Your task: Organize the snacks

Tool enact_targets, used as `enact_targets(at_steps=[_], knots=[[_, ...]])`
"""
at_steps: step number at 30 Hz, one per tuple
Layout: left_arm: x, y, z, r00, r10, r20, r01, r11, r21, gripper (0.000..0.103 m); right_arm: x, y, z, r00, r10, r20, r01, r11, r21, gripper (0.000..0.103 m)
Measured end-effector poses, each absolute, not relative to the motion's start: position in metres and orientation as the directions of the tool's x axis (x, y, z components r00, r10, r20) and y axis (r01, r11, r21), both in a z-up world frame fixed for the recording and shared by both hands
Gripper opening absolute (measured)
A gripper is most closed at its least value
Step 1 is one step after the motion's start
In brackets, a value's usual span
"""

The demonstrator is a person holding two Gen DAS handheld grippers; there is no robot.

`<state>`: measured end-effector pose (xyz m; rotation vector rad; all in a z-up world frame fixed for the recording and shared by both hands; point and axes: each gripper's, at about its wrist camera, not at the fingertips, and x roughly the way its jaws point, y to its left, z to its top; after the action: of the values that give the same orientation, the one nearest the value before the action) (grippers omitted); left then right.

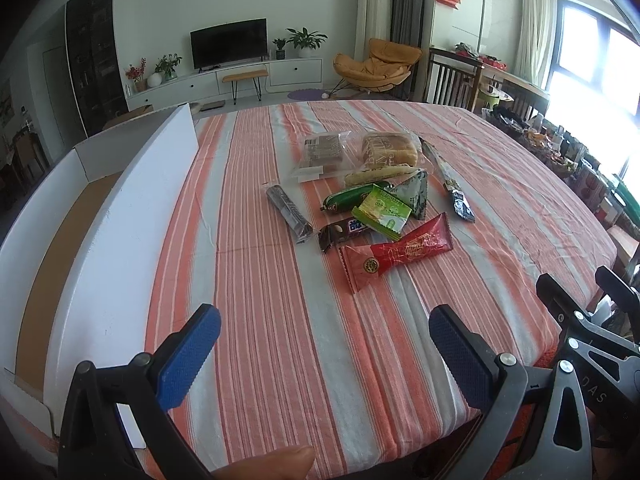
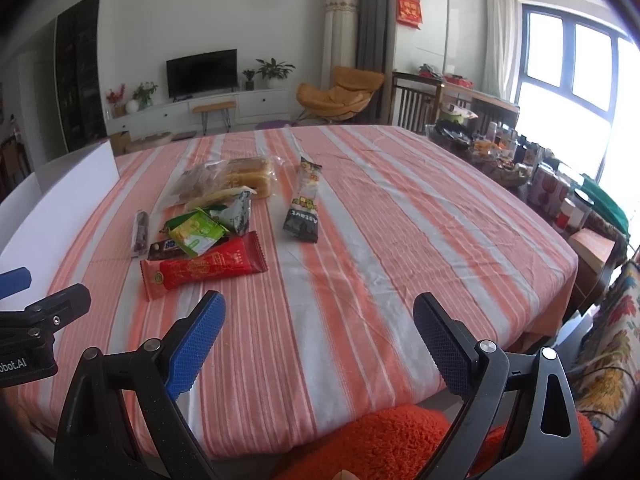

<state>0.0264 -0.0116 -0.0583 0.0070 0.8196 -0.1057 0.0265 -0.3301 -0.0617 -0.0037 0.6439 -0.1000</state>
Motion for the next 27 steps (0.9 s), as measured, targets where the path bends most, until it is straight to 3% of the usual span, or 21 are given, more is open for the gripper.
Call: enact_targets(at_steps=[27], knots=[[0.033,-0.005,-0.079,0.637,-0.069,-0.768,0.078,0.997,-0.025,0.103,0.036,-0.327,-0.074,0.756,-0.087,-0.649,0.078,0.996,-0.043,0.097]])
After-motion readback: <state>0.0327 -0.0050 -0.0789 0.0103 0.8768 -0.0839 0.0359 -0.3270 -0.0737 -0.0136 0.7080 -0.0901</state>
